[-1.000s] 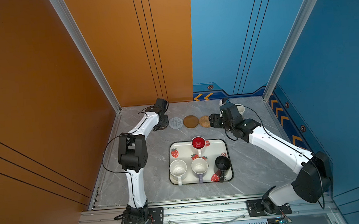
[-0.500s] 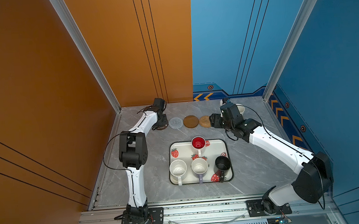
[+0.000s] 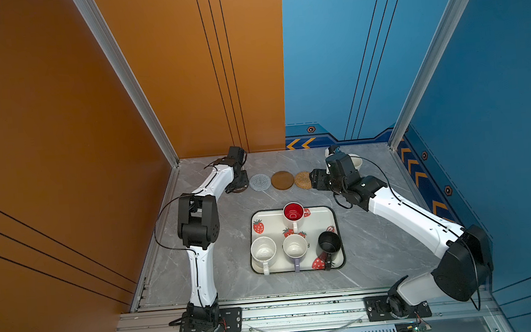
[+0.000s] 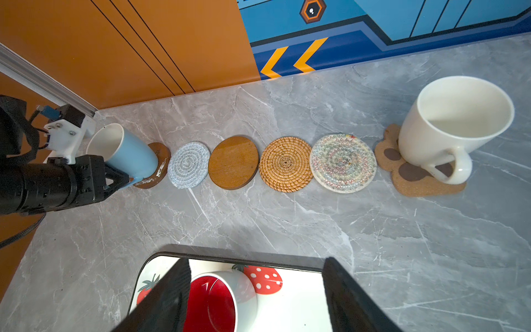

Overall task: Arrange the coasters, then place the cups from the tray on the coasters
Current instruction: 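Carry the blue-handled mug over the brown glossy coaster with the left gripper, then lower the blue-handled mug onto the brown glossy coaster and open the left gripper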

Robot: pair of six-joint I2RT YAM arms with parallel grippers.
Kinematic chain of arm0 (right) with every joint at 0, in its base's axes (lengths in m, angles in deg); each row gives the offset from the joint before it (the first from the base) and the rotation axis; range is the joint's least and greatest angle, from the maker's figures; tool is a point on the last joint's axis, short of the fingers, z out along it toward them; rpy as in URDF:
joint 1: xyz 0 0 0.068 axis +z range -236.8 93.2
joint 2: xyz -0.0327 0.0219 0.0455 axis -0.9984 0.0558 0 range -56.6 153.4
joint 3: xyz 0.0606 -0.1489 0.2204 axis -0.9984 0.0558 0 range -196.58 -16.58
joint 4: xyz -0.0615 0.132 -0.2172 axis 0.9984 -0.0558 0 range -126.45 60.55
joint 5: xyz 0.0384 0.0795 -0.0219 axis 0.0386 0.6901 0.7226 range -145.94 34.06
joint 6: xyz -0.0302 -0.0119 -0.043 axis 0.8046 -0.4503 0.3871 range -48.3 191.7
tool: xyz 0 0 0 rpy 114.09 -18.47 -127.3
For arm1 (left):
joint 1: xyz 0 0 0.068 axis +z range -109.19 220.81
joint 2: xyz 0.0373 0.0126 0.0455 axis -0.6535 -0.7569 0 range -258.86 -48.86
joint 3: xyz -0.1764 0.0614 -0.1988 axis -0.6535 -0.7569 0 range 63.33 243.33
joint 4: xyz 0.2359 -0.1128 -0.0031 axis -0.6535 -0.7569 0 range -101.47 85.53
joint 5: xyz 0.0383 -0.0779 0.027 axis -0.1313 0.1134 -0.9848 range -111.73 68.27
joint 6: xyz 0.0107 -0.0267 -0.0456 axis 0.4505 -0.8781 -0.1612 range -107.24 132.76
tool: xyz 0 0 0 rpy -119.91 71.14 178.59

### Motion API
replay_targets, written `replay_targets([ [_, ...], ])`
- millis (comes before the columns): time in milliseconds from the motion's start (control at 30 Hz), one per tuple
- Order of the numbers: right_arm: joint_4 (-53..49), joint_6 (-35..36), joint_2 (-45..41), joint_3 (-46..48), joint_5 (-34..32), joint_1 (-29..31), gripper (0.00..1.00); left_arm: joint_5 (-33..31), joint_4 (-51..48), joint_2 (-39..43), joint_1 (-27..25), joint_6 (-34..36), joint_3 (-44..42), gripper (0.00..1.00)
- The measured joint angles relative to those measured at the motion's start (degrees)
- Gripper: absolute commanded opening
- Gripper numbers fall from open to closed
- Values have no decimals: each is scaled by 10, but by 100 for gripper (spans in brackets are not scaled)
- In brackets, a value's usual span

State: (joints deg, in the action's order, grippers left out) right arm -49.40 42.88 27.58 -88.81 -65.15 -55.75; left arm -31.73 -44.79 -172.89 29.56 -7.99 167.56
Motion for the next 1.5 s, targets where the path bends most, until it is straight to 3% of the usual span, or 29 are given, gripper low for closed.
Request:
replay_targets([
  [367,0,0,0,0,0,-2,73,3,0,-4,2,0,5,0],
  [533,0,0,0,0,0,-3,75,3,0,-5,2,0,7,19],
  [1200,0,0,-2,0,0,-3,75,6,2,-2,4,4,11,50],
  [1500,0,0,-3,0,0,-3,76,5,2,66,-1,4,-24,60],
])
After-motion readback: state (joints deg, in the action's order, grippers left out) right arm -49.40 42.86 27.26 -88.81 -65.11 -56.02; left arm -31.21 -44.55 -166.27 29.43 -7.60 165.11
